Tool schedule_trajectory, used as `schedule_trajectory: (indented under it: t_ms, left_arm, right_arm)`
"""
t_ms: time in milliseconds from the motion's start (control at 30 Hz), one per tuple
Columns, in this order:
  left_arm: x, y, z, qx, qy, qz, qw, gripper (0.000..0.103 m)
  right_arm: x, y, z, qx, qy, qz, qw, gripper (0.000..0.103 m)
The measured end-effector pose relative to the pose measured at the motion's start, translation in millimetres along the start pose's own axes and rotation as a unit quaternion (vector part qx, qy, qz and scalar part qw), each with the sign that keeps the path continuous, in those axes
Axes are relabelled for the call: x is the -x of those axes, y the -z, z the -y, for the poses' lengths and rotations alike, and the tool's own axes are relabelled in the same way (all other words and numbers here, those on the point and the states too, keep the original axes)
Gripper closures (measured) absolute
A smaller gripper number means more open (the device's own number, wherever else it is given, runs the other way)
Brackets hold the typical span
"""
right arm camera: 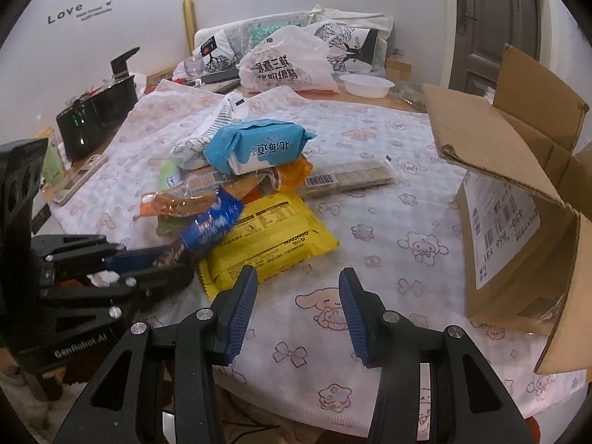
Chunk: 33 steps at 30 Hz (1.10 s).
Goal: Organize snacks
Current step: 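Lower the left tool and grasp the chocolate bar with blue wrapper, then grasp the yellow packet with the right tool while the left tool holds the chocolate bar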
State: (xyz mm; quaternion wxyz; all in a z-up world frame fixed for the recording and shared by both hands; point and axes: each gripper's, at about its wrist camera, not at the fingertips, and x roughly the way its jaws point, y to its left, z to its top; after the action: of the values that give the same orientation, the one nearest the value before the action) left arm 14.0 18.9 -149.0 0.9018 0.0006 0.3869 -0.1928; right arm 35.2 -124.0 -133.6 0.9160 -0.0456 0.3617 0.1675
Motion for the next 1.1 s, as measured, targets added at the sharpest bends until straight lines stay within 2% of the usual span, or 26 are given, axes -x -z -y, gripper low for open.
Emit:
schedule_trajectory:
  t_ms: [100, 233, 333, 433, 500, 567, 733, 900, 1000, 1100]
  left_arm:
    - [11.3, -7.8, -9.6, 0.008, 0.002, 0.02, 0.9998, 0.086]
    - [21.3, -19.2, -23.4, 0.018, 0.003, 0.038, 0.9991, 0.086]
    - [29.4, -24.4, -33.1, 0.026, 0.007, 0.051, 0.9983, 0.086]
    - [38.4, -29.0, -44.1, 0.038, 0.007, 0.063, 0.9973, 0.086]
    - [41.0, -31.2, -49.3, 0.045, 0.013, 0.067, 0.9967, 0.086]
    - [41.5, -32.2, -54.6, 0.049, 0.017, 0.068, 0.9964, 0.086]
    - [38.6, -30.9, -61.4, 0.054, 0.028, 0.069, 0.9958, 0.086]
    - [36.0, -31.3, -63.9, 0.055, 0.033, 0.069, 0.9956, 0.086]
    - [35.3, -30.7, -64.8, 0.055, 0.035, 0.069, 0.9955, 0.086]
    - [35.1, -29.7, -65.4, 0.056, 0.039, 0.069, 0.9953, 0.086]
  right_arm:
    - [-1.4, -0.6, -1.2, -0.003, -0.001, -0.004, 1.0, 0.062]
    - [-9.2, -7.6, -5.3, -0.026, -0.023, -0.017, 0.999, 0.06]
    - [-19.6, -12.9, -10.4, -0.042, -0.031, -0.029, 0.998, 0.046]
    - [-32.2, -18.5, -16.1, -0.06, -0.03, -0.041, 0.997, 0.042]
    - [-39.1, -22.4, -19.0, -0.065, -0.018, -0.043, 0.997, 0.038]
    - [-46.7, -28.0, -22.4, -0.07, 0.0, -0.044, 0.997, 0.029]
    - [-61.6, -38.4, -30.0, -0.07, 0.034, -0.037, 0.996, 0.015]
    - [-72.1, -43.3, -33.0, -0.06, 0.077, -0.035, 0.995, 0.013]
    - [-67.4, -41.3, -31.2, -0.046, 0.086, -0.035, 0.995, 0.013]
    - [-57.6, -35.3, -26.5, -0.019, 0.116, -0.036, 0.992, 0.013]
